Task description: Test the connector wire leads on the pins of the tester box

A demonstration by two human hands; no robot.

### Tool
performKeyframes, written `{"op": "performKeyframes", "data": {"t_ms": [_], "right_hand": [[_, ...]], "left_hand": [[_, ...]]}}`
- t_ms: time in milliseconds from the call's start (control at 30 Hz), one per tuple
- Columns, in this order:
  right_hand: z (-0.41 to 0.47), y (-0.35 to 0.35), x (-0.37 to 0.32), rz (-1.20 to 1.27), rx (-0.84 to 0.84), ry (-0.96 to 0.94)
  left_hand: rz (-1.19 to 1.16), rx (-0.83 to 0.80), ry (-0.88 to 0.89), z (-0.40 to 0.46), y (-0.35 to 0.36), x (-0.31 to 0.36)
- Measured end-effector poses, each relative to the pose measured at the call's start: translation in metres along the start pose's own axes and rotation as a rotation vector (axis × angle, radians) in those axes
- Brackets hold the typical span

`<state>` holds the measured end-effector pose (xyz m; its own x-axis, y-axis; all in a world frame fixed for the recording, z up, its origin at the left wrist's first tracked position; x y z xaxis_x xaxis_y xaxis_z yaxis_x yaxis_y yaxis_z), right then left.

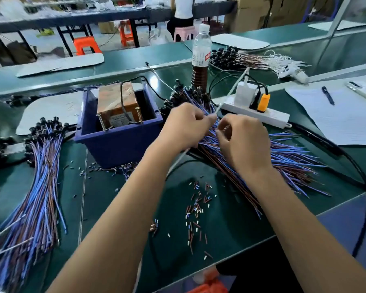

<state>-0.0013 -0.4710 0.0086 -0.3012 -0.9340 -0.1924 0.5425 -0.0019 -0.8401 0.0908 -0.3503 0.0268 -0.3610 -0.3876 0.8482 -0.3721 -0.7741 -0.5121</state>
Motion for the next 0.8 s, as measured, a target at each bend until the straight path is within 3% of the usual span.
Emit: {"op": "performKeyframes", "data": {"t_ms": [100,200,300,367,433,467,500,533,567,600,633,667,800], "right_hand": [[-0.006,-0.013,-0.028,0.171,0.176,-0.055],[-0.018,-0.020,-0.071,0.316,0.258,-0.165],[-0.032,-0.016,-0.117,0.419,0.176,-0.323],[-0.042,-0.006,-0.146,0.407,0.052,-0.445],[-0.054,0.006,-0.174,0.305,-0.088,-0.561],[-0.059,0.012,-0.187,0.251,-0.148,-0.615],[-0.065,0.018,-0.200,0.211,-0.204,-0.666],[-0.070,0.024,-0.212,0.183,-0.248,-0.711],[-0.073,0.029,-0.224,0.164,-0.286,-0.752],[-0.075,0.034,-0.234,0.145,-0.317,-0.780],[-0.076,0.040,-0.241,0.126,-0.349,-0.797],[-0.076,0.047,-0.249,0.108,-0.392,-0.811],[-0.066,0.067,-0.264,0.116,-0.586,-0.855]], "left_hand": [[-0.268,-0.348,-0.076,-0.042,-0.020,-0.008],[-0.521,-0.429,-0.067,-0.077,-0.062,-0.022],[-0.766,-0.412,-0.007,-0.107,-0.113,-0.050],[-1.053,-0.381,0.049,-0.125,-0.146,-0.072],[-1.333,-0.167,0.090,-0.133,-0.175,-0.097],[-1.340,0.063,0.076,-0.131,-0.186,-0.112],[-1.204,0.368,0.027,-0.132,-0.195,-0.126],[-0.889,0.684,-0.051,-0.132,-0.204,-0.138],[-0.447,0.916,-0.162,-0.135,-0.211,-0.148],[-0.042,1.024,-0.299,-0.138,-0.212,-0.157],[0.215,1.046,-0.426,-0.141,-0.210,-0.163],[0.325,1.014,-0.533,-0.144,-0.208,-0.169],[0.370,0.915,-0.653,-0.144,-0.210,-0.186]]}}
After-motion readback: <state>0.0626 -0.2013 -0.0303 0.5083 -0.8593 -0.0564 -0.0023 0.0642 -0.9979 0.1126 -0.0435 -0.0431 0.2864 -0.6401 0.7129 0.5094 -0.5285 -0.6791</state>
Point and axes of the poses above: each hand's wrist, its own z-axis towards the middle knuckle, its own y-axis out of the palm, x = y × z, the point moved 3 cm from there along z, towards the middle knuckle, and after that the axes turned 14 degrees about -z, right-handed, at the moved point
